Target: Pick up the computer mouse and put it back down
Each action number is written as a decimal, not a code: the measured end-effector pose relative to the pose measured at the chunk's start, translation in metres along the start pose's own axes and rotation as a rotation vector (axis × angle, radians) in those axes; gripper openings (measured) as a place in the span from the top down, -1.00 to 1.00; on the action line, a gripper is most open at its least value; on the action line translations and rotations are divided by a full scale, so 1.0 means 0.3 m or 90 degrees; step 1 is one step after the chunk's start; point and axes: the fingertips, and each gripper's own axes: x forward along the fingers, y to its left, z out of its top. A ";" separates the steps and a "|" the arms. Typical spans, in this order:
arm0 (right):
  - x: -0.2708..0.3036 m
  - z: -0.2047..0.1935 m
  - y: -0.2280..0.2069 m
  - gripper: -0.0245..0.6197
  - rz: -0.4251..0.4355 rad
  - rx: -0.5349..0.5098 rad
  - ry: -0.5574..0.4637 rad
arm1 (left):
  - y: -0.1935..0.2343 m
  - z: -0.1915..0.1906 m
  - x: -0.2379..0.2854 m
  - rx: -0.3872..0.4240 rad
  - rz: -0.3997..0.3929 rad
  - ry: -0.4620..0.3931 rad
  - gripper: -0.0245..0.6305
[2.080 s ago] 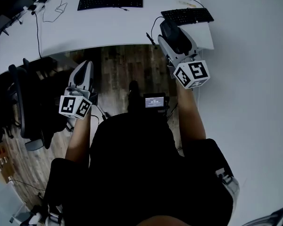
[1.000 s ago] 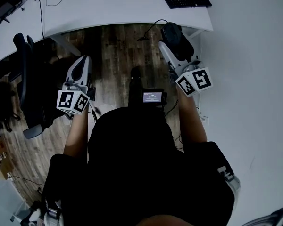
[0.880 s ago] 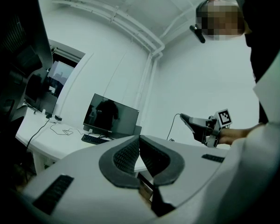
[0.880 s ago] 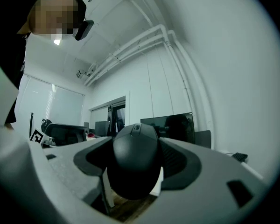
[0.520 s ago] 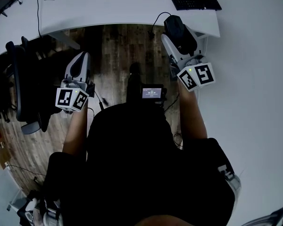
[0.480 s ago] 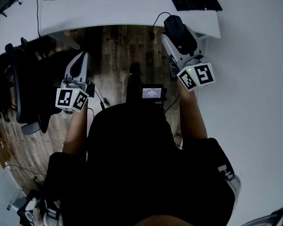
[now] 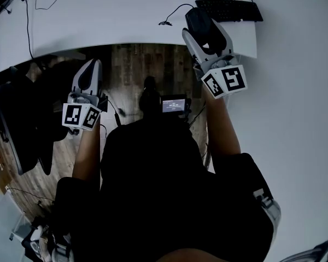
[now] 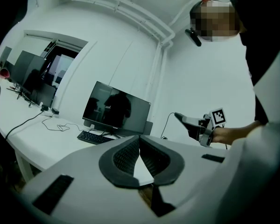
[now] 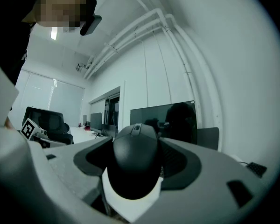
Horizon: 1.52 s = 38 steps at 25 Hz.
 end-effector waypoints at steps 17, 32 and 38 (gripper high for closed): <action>0.403 -0.207 -0.382 -0.04 0.030 0.005 0.053 | 0.138 -0.096 0.337 -0.032 0.079 0.055 0.94; 0.273 -0.954 -0.399 -0.04 0.006 -0.005 0.432 | 0.183 -0.189 0.379 -0.057 0.102 0.090 0.94; 0.266 -1.007 -0.409 -0.04 -0.004 -0.006 0.473 | 0.180 -0.214 0.381 -0.064 0.101 0.100 0.94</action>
